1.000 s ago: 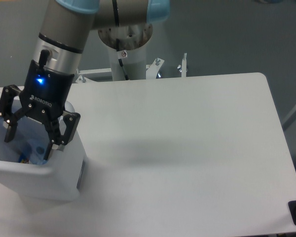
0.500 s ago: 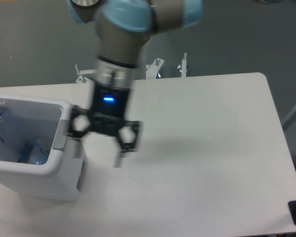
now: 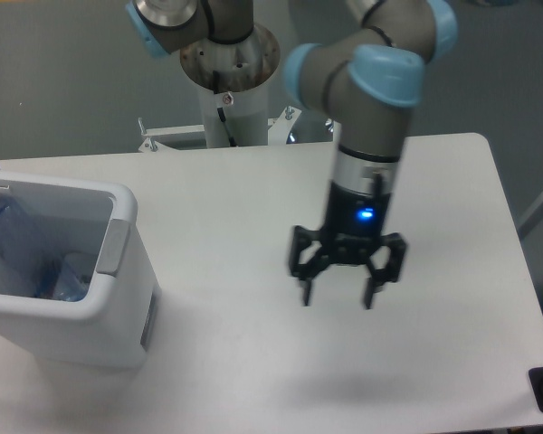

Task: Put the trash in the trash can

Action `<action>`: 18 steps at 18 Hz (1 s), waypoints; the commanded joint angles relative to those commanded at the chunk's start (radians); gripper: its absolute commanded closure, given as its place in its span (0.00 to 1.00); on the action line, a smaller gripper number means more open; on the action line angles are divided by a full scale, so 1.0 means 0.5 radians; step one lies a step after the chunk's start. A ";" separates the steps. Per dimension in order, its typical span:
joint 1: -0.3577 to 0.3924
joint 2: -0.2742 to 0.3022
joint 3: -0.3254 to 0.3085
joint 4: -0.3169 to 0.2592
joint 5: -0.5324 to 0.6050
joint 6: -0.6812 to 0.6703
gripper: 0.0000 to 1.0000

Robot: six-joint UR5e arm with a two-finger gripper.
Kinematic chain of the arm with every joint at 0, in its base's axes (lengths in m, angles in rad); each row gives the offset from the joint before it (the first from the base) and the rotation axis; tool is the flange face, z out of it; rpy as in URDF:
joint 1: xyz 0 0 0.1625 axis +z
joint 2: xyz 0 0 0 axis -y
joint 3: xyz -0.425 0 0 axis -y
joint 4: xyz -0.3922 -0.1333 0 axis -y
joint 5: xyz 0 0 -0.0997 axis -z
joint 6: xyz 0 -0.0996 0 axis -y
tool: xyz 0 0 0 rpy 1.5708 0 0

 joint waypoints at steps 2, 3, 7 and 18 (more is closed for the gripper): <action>0.025 -0.055 0.015 -0.009 0.003 0.092 0.00; 0.025 -0.068 0.031 -0.040 0.027 0.102 0.00; -0.015 -0.107 0.055 -0.193 0.380 0.108 0.00; -0.141 -0.181 0.061 -0.356 0.908 0.448 0.00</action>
